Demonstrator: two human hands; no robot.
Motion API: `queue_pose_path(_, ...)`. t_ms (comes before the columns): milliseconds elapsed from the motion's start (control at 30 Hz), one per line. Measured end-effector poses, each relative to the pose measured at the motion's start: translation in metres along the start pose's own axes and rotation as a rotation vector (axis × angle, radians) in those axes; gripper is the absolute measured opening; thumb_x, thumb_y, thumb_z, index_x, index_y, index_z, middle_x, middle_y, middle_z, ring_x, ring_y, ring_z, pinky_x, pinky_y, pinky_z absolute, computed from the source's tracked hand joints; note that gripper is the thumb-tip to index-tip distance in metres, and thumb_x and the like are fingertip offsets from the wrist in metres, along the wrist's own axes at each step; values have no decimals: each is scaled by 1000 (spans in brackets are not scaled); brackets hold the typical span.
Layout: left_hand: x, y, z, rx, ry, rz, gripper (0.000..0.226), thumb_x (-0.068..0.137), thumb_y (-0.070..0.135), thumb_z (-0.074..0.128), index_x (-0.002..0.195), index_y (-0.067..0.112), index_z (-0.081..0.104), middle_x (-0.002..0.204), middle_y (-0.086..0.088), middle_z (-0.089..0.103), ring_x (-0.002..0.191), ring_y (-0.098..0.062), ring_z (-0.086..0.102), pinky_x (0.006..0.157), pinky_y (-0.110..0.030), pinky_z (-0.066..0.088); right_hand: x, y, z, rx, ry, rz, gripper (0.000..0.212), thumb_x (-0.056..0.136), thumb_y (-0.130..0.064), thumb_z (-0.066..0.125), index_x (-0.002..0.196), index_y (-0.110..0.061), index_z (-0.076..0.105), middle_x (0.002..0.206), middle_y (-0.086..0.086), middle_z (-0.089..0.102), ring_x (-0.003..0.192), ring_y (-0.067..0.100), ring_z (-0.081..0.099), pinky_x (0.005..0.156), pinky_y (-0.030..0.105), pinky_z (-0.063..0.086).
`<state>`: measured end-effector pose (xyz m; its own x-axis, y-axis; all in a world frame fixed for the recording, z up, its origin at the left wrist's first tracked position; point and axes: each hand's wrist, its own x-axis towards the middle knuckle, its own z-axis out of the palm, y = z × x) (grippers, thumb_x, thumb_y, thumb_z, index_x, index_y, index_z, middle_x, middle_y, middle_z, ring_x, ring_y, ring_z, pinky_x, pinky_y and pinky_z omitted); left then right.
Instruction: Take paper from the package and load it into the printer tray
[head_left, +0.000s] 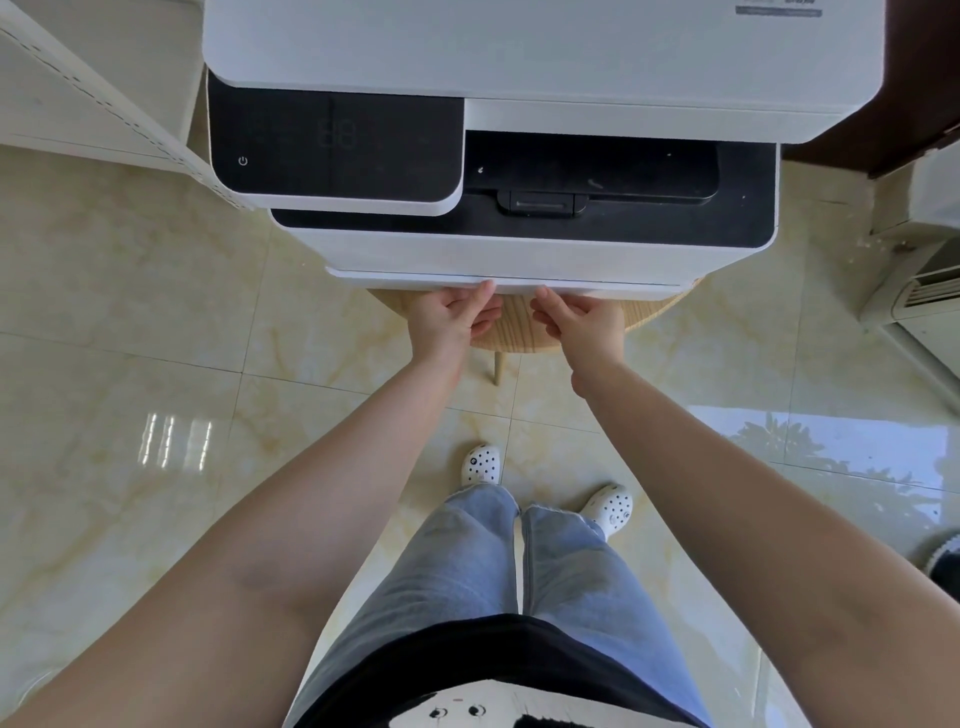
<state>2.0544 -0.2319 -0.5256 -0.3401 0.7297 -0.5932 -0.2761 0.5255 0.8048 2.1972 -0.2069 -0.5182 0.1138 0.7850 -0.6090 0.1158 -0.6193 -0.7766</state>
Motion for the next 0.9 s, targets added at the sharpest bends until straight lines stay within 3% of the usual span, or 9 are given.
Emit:
queue_pose_path(133, 6, 5, -1, 24, -35, 27, 23, 79, 30, 73, 91, 10, 70, 92, -13, 75, 83, -23, 74, 78, -32, 58, 4, -8, 2, -93, -10, -18, 29, 68, -49, 78, 78, -23, 70, 83, 1, 76, 84, 20, 73, 85, 40, 58)
queue_pose_path(300, 8, 3, 2, 25, -6, 39, 21, 79, 33, 72, 86, 14, 69, 86, -11, 75, 79, -22, 74, 70, -27, 59, 7, -10, 4, -180, 45, -45, 34, 63, -57, 77, 62, -24, 66, 75, 0, 76, 77, 21, 73, 82, 44, 58)
queue_pose_path(733, 9, -3, 2, 21, 19, 44, 32, 77, 38, 73, 91, 9, 68, 88, -12, 75, 78, -21, 74, 71, -28, 59, 0, -9, 5, -250, 72, -92, 36, 68, -62, 70, 62, -27, 63, 76, 1, 75, 78, 20, 72, 80, 43, 58)
queue_pose_path(900, 4, -1, 1, 31, -33, -12, 34, 80, 33, 71, 98, 5, 66, 93, -10, 73, 79, -15, 71, 69, -20, 57, -2, -10, 6, -267, 38, -74, 44, 69, -63, 67, 78, -20, 68, 78, 0, 75, 78, 18, 72, 79, 40, 58)
